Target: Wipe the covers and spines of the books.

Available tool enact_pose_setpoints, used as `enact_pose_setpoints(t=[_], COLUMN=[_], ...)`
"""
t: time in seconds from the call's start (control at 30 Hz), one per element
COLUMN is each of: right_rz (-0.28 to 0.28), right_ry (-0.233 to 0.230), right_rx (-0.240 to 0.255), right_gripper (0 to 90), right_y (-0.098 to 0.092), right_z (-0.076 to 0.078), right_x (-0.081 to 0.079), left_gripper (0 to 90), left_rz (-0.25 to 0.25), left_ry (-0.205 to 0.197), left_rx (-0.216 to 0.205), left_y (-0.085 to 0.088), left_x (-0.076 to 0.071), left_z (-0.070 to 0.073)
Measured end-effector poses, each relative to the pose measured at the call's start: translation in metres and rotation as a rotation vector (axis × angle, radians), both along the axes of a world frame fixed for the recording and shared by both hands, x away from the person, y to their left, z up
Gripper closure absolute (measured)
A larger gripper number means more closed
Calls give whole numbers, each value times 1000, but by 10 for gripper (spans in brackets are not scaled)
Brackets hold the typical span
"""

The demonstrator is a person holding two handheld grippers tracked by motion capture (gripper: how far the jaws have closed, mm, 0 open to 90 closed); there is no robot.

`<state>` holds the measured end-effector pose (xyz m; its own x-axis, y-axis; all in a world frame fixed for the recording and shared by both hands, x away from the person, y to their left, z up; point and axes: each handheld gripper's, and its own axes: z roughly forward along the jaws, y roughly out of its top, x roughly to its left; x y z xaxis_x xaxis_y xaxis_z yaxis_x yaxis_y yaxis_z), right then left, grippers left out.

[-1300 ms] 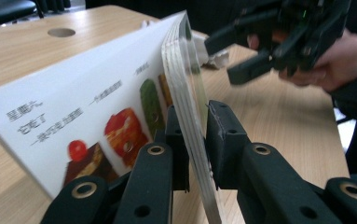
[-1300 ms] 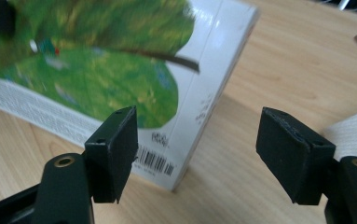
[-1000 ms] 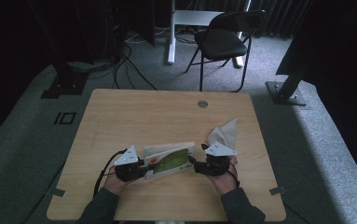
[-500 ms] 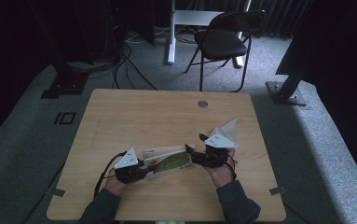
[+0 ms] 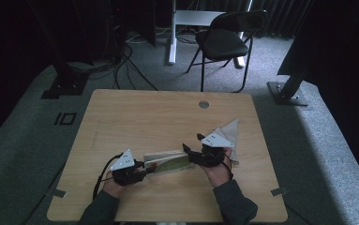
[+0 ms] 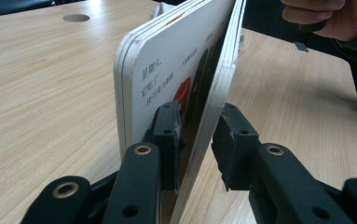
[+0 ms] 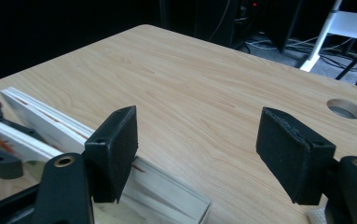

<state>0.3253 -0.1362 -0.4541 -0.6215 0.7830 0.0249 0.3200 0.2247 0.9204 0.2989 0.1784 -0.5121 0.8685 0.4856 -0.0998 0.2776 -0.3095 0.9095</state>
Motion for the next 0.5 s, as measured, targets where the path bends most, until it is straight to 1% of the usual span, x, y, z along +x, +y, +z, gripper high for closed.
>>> enact_pose_setpoints(t=[0.23,0.4,0.47,0.5], right_rz=[-27,-19,-15,-15], right_ry=[3,13,14,13], right_rx=[-1,-15,-19,-18], right_gripper=[290,295,295,295], right_y=[2,5,6,6], right_z=[0,-3,-3,-4], right_x=[6,7,7,7], left_gripper=[685,626,609,609], left_rz=[3,27,33,49], left_ry=[5,16,13,14], left_rx=[-7,-38,-38,-47], left_y=[2,7,9,11], left_x=[-1,-4,-4,-5], left_z=[0,1,2,3])
